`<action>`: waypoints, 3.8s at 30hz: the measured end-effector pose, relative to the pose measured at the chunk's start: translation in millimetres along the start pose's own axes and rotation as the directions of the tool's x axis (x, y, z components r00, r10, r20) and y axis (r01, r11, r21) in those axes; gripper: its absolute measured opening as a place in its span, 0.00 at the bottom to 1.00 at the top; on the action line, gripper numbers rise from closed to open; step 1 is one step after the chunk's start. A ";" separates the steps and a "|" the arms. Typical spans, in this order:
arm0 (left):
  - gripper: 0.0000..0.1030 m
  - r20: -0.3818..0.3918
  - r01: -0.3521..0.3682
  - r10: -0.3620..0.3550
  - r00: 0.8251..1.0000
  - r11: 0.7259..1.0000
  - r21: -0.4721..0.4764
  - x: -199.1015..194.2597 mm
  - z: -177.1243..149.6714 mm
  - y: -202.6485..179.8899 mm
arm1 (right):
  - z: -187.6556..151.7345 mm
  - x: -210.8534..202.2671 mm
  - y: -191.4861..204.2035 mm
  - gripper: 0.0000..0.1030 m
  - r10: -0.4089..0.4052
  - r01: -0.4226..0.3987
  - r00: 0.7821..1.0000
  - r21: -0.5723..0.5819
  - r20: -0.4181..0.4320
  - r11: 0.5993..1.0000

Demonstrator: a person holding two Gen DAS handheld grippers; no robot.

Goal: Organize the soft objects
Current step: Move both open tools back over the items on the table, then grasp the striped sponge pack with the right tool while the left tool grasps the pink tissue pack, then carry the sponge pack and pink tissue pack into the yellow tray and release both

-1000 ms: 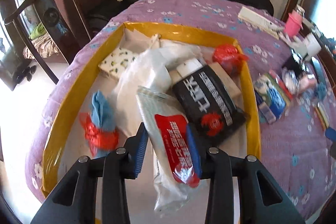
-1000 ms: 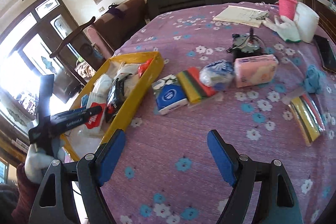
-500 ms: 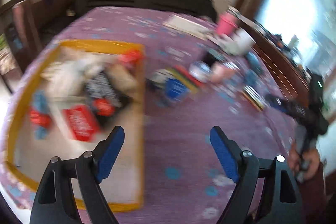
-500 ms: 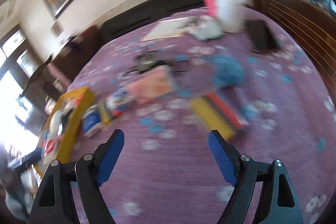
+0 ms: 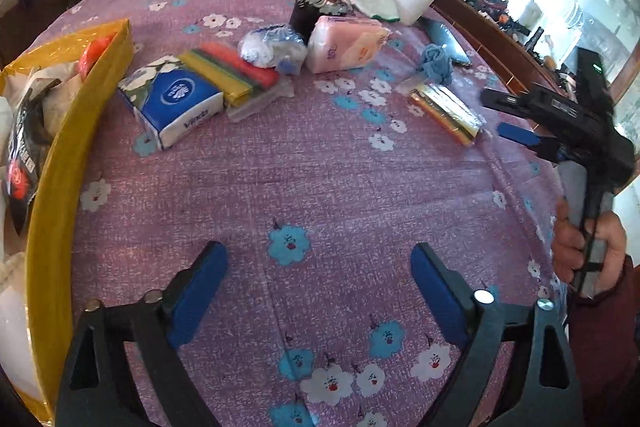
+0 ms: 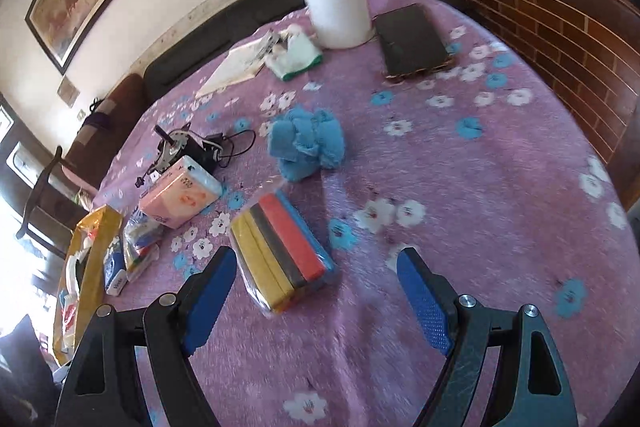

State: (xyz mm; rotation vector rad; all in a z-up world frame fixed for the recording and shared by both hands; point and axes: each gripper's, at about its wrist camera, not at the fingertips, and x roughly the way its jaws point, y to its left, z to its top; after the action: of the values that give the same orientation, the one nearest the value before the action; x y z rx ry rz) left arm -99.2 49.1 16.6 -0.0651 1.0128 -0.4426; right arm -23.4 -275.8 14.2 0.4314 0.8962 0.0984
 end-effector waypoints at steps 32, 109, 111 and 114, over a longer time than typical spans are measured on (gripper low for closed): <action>0.97 0.083 -0.197 0.184 0.979 0.961 0.195 12.4 72.8 -37.7 | -14.7 32.5 39.8 0.56 -0.152 0.152 0.988 -0.241 0.017 0.959; 0.70 0.228 -0.331 0.436 0.871 0.862 -0.384 -187.1 -57.2 221.3 | -128.6 34.0 357.3 0.49 0.236 -0.348 0.935 -0.556 -0.264 0.755; 0.73 0.247 -0.361 0.472 0.846 0.849 -0.386 -198.5 -64.1 215.6 | -140.1 42.7 373.7 0.49 0.238 -0.373 0.924 -0.569 -0.298 0.733; 0.76 0.257 -0.415 0.535 0.805 0.817 -0.400 -210.9 -72.4 212.9 | -157.3 54.0 395.6 0.49 0.232 -0.394 0.914 -0.593 -0.333 0.702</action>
State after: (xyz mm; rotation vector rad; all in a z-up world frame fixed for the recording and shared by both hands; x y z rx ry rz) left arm -184.3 335.2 93.4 -0.1735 0.6906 0.2130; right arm -73.7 149.0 48.5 -0.0987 0.9482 0.7807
